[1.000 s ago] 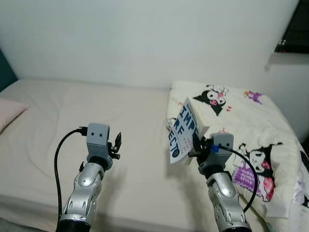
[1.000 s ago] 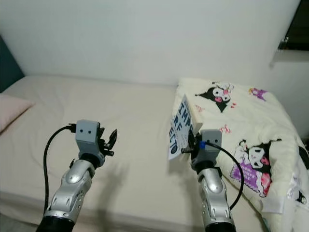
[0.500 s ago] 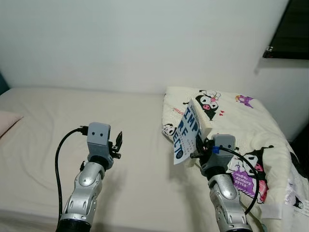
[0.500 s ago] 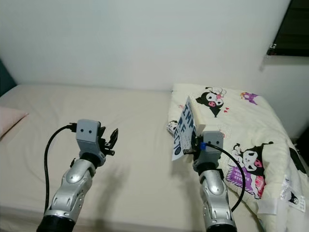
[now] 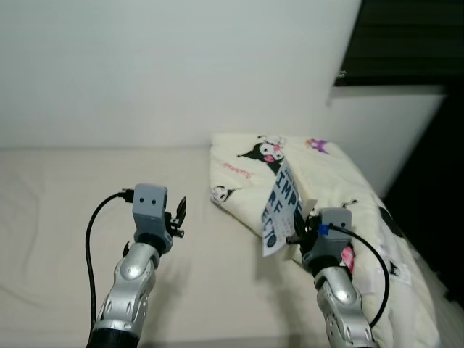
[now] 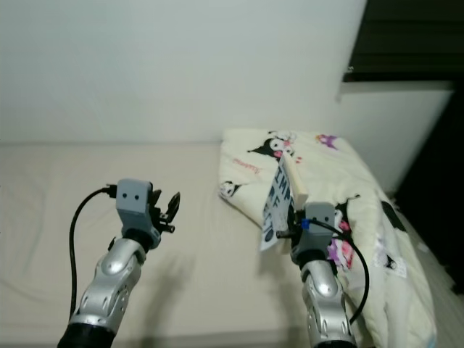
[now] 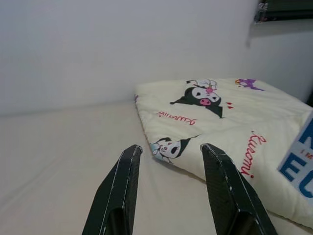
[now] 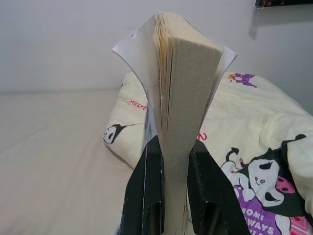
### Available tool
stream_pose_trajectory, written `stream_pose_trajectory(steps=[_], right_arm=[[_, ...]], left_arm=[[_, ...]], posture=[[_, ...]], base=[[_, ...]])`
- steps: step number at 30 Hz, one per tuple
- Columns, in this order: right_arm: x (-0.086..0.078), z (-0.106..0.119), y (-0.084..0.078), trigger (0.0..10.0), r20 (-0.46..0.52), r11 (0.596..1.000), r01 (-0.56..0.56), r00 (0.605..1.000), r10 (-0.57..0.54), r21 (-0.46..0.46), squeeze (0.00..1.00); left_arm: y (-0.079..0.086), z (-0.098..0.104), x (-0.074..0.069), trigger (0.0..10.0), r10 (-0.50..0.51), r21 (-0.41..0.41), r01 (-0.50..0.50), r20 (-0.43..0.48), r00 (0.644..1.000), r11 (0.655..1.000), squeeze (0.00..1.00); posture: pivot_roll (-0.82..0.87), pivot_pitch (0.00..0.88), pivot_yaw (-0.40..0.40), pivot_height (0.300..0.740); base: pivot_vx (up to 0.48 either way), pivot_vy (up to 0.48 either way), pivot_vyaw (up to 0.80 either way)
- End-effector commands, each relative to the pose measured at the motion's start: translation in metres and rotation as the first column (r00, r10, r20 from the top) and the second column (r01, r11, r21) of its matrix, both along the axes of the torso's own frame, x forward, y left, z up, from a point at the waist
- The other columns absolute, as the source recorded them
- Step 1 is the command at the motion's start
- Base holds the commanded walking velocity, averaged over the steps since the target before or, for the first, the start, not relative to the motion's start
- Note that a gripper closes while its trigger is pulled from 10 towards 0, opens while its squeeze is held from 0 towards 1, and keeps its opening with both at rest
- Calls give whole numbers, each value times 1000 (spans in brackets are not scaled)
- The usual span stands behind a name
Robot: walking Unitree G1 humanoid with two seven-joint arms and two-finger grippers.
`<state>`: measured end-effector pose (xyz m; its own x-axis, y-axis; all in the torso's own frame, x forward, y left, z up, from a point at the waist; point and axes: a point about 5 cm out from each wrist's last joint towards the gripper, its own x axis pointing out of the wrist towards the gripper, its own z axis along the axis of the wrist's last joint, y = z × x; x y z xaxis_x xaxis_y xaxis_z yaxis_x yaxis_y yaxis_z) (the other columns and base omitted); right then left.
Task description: Clean up the room
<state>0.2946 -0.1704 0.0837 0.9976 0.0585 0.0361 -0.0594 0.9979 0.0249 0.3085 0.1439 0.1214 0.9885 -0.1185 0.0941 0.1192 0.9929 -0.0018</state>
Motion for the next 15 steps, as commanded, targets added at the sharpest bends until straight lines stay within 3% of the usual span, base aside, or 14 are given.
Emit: stream_pose_trajectory(steps=[1,15], right_arm=[[3,5,8,10000,17,1000,-30,999,30,2,0],[5,1,9,10000,4,1000,-29,1000,29,6,0]], left_arm=[[2,-1,1,10000,2,1,-2,-6,1000,1000,0],[4,-2,4,10000,5,27,-5,-21,1000,1000,0]], posture=[[13,0,-13,740],[30,0,-11,740]], base=[[0,0,0],[0,0,0]])
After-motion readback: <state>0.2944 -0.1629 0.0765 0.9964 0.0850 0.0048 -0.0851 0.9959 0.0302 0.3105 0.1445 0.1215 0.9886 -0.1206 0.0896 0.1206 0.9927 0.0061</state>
